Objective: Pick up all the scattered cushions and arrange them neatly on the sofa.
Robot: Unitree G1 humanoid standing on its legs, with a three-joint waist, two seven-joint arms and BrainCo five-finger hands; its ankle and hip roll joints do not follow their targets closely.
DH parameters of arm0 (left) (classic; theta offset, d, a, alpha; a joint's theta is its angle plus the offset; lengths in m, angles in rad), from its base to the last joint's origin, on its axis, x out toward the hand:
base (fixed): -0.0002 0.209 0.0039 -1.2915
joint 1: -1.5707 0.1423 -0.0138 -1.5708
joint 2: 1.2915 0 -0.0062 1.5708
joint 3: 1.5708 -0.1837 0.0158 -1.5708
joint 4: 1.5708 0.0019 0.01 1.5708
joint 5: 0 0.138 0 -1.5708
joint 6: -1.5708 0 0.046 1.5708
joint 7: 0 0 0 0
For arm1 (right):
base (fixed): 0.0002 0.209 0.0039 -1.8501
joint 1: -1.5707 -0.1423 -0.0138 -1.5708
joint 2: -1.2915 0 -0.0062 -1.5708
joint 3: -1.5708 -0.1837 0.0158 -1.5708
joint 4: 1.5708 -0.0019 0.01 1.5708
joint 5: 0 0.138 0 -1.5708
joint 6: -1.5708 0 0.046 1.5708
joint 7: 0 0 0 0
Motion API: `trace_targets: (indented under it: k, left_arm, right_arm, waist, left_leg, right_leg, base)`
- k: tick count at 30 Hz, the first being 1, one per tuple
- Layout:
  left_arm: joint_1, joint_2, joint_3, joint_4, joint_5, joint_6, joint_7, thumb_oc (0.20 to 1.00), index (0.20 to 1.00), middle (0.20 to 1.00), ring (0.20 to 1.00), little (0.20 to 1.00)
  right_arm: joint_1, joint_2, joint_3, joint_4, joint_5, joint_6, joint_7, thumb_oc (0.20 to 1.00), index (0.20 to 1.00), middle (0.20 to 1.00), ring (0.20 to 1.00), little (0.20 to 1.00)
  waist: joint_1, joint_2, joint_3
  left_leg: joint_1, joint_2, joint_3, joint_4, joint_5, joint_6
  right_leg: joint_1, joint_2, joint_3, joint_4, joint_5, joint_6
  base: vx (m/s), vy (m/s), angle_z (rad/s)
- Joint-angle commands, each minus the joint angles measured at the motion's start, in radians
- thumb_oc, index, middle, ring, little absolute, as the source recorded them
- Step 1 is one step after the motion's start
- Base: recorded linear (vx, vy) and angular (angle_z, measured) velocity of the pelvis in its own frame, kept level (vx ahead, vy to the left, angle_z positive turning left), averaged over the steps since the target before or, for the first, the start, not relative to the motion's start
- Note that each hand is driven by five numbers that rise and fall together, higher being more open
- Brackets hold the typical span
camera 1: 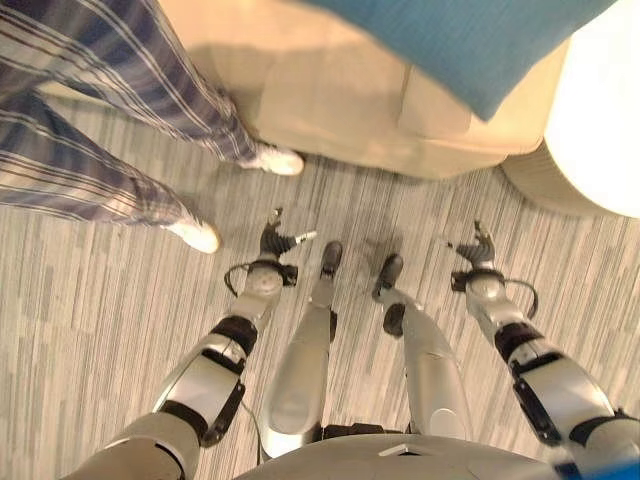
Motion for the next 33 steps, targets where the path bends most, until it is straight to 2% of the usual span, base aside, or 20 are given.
trace_targets:
  k: [1, 2, 7, 8, 10, 17, 23, 33]
  left_arm:
    - [0.031, -0.018, 0.031, 0.029, 0.059, 0.005, -0.037, 1.000, 1.000, 1.000, 1.000, 1.000]
    - [0.069, -0.014, 0.039, 0.038, 0.076, 0.015, -0.055, 1.000, 1.000, 1.000, 1.000, 1.000]
    - [0.154, -0.013, 0.079, 0.135, 0.134, 0.044, -0.107, 1.000, 1.000, 1.000, 1.000, 1.000]
    - [0.185, -0.014, 0.102, 0.195, 0.167, 0.060, -0.129, 1.000, 1.000, 1.000, 1.000, 1.000]
    - [0.221, -0.012, 0.121, 0.243, 0.200, 0.073, -0.151, 1.000, 1.000, 1.000, 1.000, 1.000]
    - [0.318, -0.012, 0.182, 0.329, 0.261, 0.097, -0.179, 1.000, 1.000, 1.000, 1.000, 1.000]
    - [0.336, -0.015, 0.189, 0.330, 0.271, 0.101, -0.183, 1.000, 1.000, 1.000, 1.000, 1.000]
    - [0.358, -0.012, 0.195, 0.338, 0.281, 0.109, -0.187, 1.000, 1.000, 1.000, 1.000, 1.000]
  right_arm:
    - [0.048, -0.001, -0.003, 0.018, -0.060, 0.012, 0.034, 1.000, 1.000, 1.000, 1.000, 1.000]
    - [0.086, -0.006, -0.014, 0.028, -0.078, 0.022, 0.052, 1.000, 1.000, 1.000, 1.000, 1.000]
    - [0.162, -0.009, -0.037, 0.107, -0.147, 0.052, 0.102, 1.000, 1.000, 1.000, 1.000, 1.000]
    - [0.189, -0.011, -0.046, 0.148, -0.182, 0.062, 0.123, 1.000, 1.000, 1.000, 1.000, 1.000]
    - [0.216, -0.015, -0.060, 0.173, -0.201, 0.064, 0.143, 1.000, 1.000, 1.000, 1.000, 1.000]
    - [0.286, -0.007, -0.084, 0.220, -0.228, 0.066, 0.189, 1.000, 1.000, 1.000, 1.000, 1.000]
    - [0.306, 0.006, -0.079, 0.232, -0.234, 0.068, 0.204, 1.000, 1.000, 1.000, 1.000, 1.000]
    - [0.311, 0.012, -0.060, 0.250, -0.260, 0.083, 0.213, 1.000, 1.000, 1.000, 1.000, 1.000]
  waist:
    - [-0.014, -0.012, -0.017]
    - [-0.019, -0.013, -0.032]
    - [-0.031, -0.019, -0.098]
    - [-0.036, -0.021, -0.140]
    - [-0.039, -0.022, -0.178]
    - [-0.037, -0.034, -0.273]
    - [-0.035, -0.036, -0.291]
    - [-0.024, -0.035, -0.282]
  left_leg:
    - [0.062, 0.001, -0.006, -0.022, -0.080, -0.031]
    - [0.096, -0.006, 0.001, -0.038, -0.059, -0.025]
    - [0.212, -0.004, 0.015, -0.088, -0.065, -0.019]
    - [0.250, -0.003, 0.022, -0.099, -0.070, -0.016]
    - [0.291, -0.001, 0.028, -0.110, -0.079, -0.014]
    - [0.390, 0.007, 0.049, -0.117, -0.118, -0.012]
    - [0.441, 0.010, 0.057, -0.117, -0.141, -0.007]
    - [0.502, 0.005, 0.061, -0.117, -0.173, 0.016]
  right_leg:
    - [0.144, -0.022, 0.042, -0.169, 0.037, 0.123]
    - [0.193, -0.022, 0.035, -0.206, 0.069, 0.123]
    - [0.321, -0.009, 0.045, -0.272, 0.078, 0.136]
    - [0.367, -0.002, 0.047, -0.302, 0.082, 0.141]
    - [0.411, 0.006, 0.054, -0.327, 0.082, 0.144]
    - [0.526, 0.021, 0.071, -0.385, 0.075, 0.151]
    - [0.569, 0.025, 0.085, -0.390, 0.064, 0.152]
    - [0.605, 0.027, 0.110, -0.365, 0.044, 0.149]
  base:
    - [0.06, 0.070, -0.01]
    - [0.06, 0.073, 0.00]
    - [0.13, 0.046, -0.04]
    - [0.15, 0.040, -0.10]
    - [0.15, 0.036, -0.07]
    - [0.11, 0.018, -0.11]
    - [0.06, 0.011, -0.09]
    - [0.06, 0.028, -0.11]
